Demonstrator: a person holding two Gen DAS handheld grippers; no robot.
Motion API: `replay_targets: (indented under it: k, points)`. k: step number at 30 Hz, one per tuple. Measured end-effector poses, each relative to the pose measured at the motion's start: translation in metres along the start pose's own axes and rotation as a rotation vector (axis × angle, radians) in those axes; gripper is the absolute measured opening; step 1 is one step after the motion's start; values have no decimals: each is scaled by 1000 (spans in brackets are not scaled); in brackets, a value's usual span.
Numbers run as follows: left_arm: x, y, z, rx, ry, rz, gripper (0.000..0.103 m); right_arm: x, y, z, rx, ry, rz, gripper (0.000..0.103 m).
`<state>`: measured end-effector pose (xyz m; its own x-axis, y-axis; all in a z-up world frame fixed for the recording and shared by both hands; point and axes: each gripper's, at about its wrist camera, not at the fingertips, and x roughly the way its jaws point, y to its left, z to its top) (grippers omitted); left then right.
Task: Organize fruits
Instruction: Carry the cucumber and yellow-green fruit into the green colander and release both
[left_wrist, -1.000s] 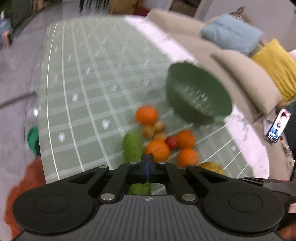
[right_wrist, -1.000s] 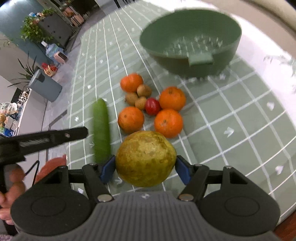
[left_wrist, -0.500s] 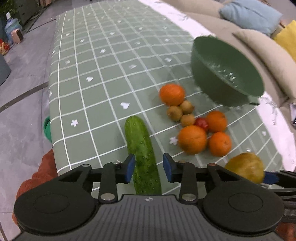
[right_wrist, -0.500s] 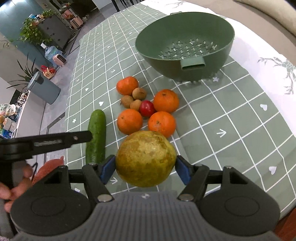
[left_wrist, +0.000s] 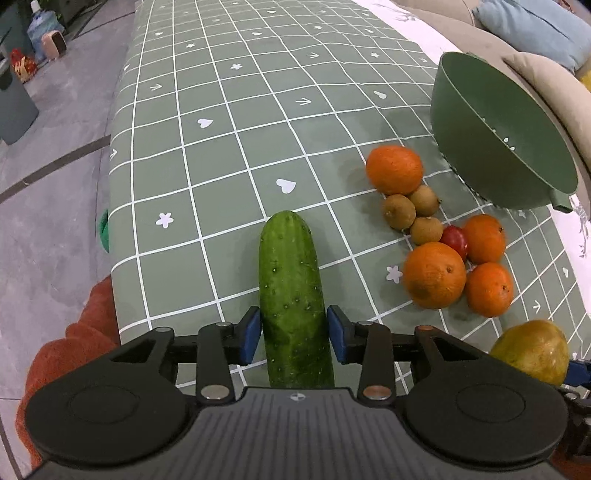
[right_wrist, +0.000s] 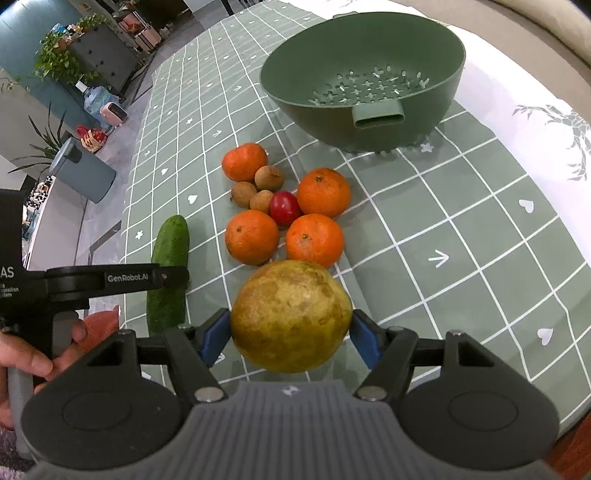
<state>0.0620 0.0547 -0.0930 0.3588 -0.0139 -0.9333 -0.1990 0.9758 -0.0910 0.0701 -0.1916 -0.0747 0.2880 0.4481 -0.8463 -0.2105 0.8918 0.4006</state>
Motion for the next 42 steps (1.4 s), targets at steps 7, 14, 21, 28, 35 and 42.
replay_targets:
  k: [7,14,21,28,35,42]
  points:
    - [-12,-1,-3,-32,-23,-56,41,-5,2,-2,-13,-13,-1,67]
    - [-60,-14,7,-20,-129,-160,41,-23,0,4,-17,-63,-9,67]
    - [-99,-45,41,41,-220,-258,41,-49,-4,35,-54,-152,-21,67]
    - [-106,-87,81,105,-268,-292,41,-66,-7,87,-121,-244,-45,66]
    - [-85,-117,118,137,-262,-288,41,-49,-10,132,-190,-240,-90,66]
    - [-48,-134,145,184,-236,-253,41,-7,-23,167,-273,-165,-159,66]
